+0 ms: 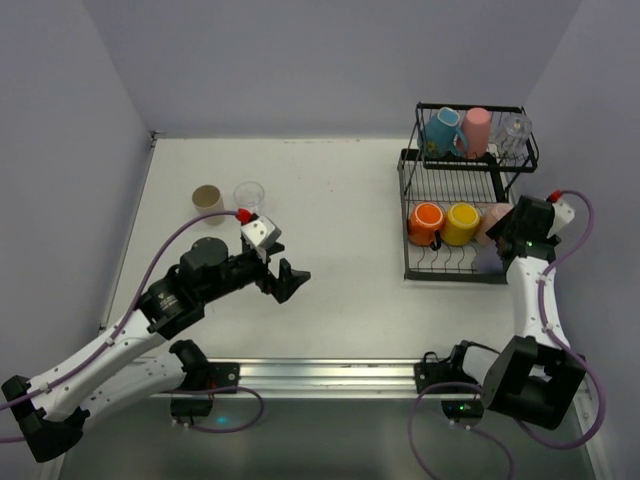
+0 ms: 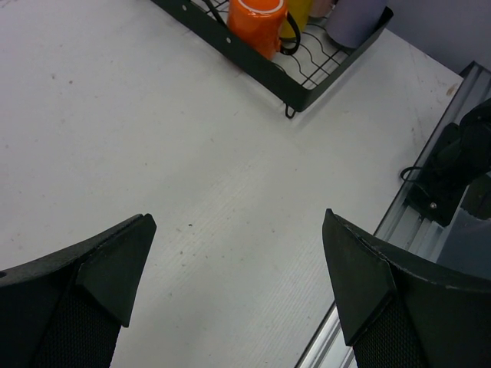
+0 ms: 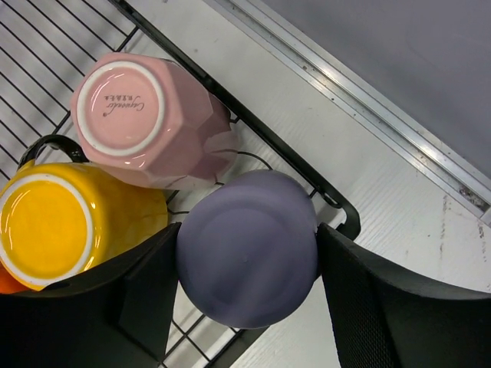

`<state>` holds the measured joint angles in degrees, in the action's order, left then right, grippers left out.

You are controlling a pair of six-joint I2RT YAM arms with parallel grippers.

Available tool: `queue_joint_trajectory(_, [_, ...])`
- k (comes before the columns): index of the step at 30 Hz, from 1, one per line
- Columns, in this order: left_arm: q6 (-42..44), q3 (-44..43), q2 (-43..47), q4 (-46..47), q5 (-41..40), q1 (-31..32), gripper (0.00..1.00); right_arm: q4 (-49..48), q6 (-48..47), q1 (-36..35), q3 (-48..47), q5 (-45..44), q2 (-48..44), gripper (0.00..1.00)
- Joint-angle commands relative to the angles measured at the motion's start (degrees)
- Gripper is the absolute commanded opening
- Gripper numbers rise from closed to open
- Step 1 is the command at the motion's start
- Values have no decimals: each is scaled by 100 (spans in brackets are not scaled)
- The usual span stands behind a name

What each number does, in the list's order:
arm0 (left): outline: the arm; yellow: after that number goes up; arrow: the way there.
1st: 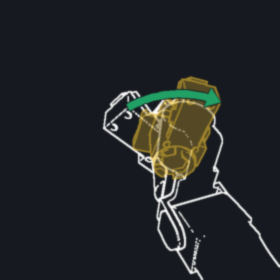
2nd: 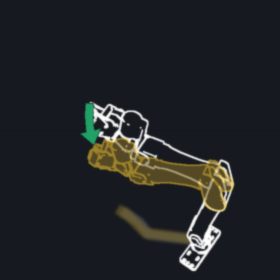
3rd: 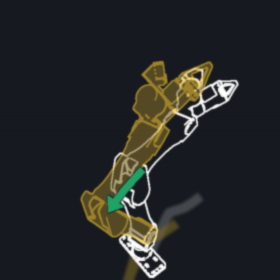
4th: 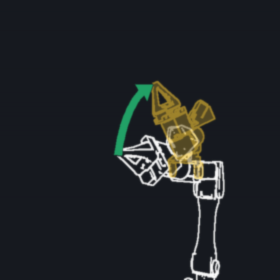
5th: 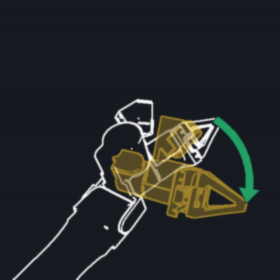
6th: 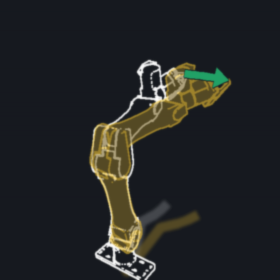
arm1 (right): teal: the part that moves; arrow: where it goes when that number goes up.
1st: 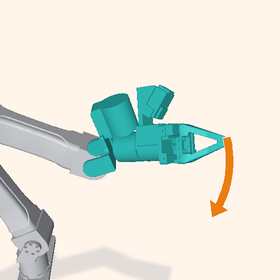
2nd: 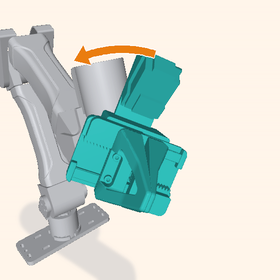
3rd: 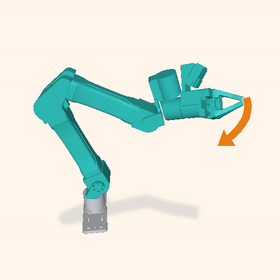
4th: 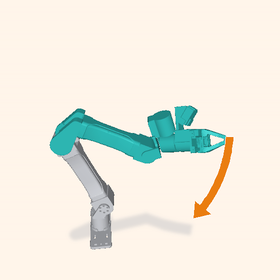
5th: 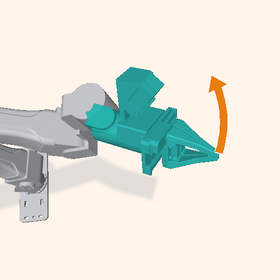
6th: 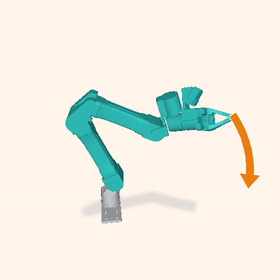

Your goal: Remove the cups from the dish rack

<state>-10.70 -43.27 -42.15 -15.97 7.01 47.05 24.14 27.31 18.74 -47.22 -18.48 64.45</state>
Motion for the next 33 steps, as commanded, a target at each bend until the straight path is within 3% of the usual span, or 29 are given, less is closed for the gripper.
queue_joint_trajectory(1, [121,-86,-12,59,-94,6,100,-94,46,-11,73,-94,-239,56])
queue_joint_trajectory(3, [112,-86,-82,85,-77,6,100,-103,11,-2,108,-138,-554,49])
queue_joint_trajectory(12, [15,-243,-513,85,37,-73,100,170,-59,-11,-103,423,-1794,45])
queue_joint_trajectory(19, [-573,-375,-856,612,626,-99,100,249,257,-292,99,1890,-3023,42])
queue_joint_trajectory(22, [-1021,-384,-1128,1085,915,-99,100,39,608,-327,213,3119,-3358,42])
queue_joint_trajectory(26, [-1889,-367,-1664,2296,1338,-99,100,-1189,1740,-415,818,5061,-3737,42])
queue_joint_trajectory(27, [-2031,-358,-1882,2500,1408,-99,100,-1871,2265,-563,1098,5630,-3737,42])
queue_joint_trajectory(33, [-3025,-498,-2490,3547,1453,-99,97,-3763,3182,-1705,1628,6118,-3361,44])
